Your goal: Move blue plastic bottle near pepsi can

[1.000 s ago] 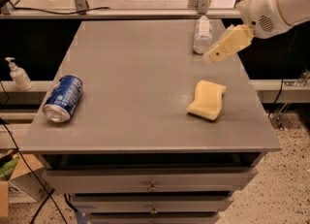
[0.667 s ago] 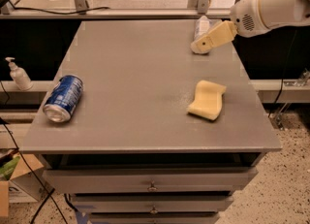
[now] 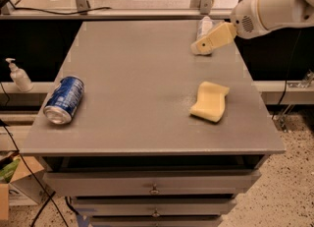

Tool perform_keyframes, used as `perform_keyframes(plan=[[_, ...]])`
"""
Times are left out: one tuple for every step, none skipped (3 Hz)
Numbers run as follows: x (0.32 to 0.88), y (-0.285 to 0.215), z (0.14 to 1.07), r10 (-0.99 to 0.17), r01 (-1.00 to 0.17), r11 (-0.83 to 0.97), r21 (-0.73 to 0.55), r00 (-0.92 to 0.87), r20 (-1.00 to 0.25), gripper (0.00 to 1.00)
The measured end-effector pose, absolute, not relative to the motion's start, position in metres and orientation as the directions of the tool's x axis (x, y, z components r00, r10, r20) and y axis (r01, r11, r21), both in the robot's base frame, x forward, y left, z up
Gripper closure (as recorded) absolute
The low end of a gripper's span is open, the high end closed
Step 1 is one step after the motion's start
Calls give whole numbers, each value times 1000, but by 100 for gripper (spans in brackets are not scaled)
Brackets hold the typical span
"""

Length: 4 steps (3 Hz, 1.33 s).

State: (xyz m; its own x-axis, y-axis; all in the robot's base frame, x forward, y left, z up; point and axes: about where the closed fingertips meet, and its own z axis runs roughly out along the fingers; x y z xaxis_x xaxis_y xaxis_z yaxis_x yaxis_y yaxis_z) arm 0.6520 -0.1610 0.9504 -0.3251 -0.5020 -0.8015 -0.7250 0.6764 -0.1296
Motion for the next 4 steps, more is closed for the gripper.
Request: perform_keyframes(plan=[[668, -156, 937, -426, -690, 720, -74, -354, -833, 0], [695, -150, 925, -337, -637, 770, -27, -370, -866, 0], [724, -154, 909, -248, -563, 826, 22, -398, -883, 0], [749, -155, 891, -198, -510, 859, 55, -428, -882, 0]])
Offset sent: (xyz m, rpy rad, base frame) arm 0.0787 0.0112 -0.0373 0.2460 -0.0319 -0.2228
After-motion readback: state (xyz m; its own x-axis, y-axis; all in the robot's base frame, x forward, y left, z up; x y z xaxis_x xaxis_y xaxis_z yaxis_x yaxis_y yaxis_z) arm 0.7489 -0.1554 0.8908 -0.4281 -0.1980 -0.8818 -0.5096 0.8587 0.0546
